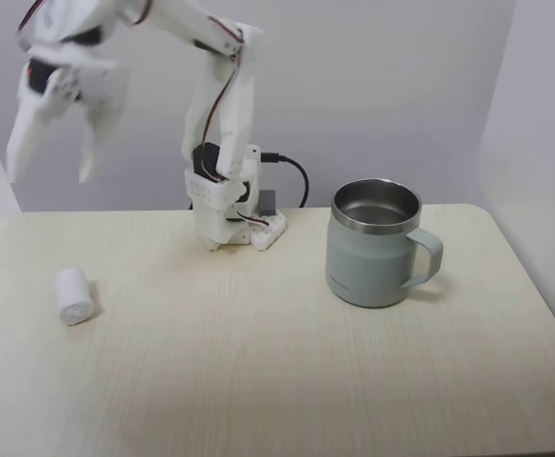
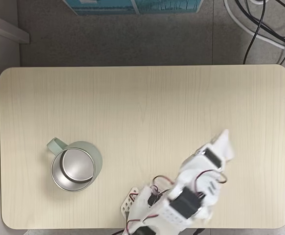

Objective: Grasp a dressing and put it in the cup.

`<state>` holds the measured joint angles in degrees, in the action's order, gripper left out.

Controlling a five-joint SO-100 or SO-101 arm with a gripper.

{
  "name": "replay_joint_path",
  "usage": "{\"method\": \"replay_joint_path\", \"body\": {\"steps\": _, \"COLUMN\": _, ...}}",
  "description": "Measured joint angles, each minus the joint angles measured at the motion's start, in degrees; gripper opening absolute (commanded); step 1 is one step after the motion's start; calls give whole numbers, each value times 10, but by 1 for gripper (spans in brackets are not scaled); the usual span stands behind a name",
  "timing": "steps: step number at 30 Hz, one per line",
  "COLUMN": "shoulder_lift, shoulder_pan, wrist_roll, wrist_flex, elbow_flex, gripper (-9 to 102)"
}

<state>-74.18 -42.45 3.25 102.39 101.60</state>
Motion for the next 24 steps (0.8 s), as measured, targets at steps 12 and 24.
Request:
{"method": "replay_joint_path", "body": {"steps": 12, "shoulder_lift": -52, "shoulder_pan": -74, "wrist_roll": -121, "wrist_flex": -179, "elbow_flex": -230, "gripper": 29}}
{"method": "replay_joint_path", "body": {"steps": 24, "shoulder_lift": -196, "shoulder_pan": -125, "wrist_roll": -160, "wrist_flex": -335, "elbow_flex": -319, "gripper": 30}}
